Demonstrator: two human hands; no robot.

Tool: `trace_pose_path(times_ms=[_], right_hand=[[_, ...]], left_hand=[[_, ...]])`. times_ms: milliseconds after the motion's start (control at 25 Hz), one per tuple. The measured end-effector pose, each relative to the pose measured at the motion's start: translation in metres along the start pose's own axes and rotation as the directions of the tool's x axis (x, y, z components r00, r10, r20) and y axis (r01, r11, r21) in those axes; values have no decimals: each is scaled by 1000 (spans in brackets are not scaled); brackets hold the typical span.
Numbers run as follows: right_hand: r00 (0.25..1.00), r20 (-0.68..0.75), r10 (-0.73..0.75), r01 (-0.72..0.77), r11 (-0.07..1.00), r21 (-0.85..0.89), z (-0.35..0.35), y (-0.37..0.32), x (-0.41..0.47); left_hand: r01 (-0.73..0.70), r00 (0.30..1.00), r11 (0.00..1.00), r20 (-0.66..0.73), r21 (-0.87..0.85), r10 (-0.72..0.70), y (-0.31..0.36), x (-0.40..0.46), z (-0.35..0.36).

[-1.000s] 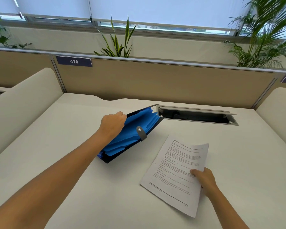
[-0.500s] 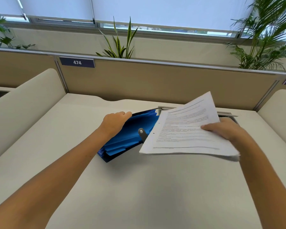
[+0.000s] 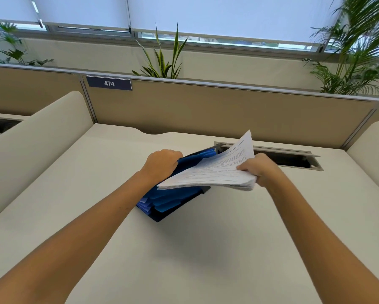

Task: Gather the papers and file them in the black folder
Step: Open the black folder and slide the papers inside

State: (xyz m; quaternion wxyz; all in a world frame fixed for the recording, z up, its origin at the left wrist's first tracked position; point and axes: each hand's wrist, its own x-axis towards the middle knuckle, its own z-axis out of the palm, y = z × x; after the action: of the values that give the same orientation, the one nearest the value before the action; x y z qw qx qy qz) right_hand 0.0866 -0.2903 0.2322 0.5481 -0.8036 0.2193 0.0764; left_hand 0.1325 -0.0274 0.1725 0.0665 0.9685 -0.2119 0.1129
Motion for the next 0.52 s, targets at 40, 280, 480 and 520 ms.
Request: trace_pose_path(times_ms=[40, 280, 480, 520], right_hand=[[999, -47, -11, 13, 999, 48, 13, 4, 2], [942, -227, -246, 211, 963, -165, 69, 20, -4], [982, -142, -121, 124, 992, 11, 114, 19, -6], [992, -114, -62, 72, 993, 89, 122, 20, -3]], left_hand=[[-9, 1000, 1000, -7, -26, 9, 2, -1, -1], [-40, 999, 995, 9, -87, 40, 16, -6, 3], [-28, 999, 993, 21, -116, 30, 34, -9, 7], [-25, 999, 995, 32, -98, 28, 38, -10, 7]])
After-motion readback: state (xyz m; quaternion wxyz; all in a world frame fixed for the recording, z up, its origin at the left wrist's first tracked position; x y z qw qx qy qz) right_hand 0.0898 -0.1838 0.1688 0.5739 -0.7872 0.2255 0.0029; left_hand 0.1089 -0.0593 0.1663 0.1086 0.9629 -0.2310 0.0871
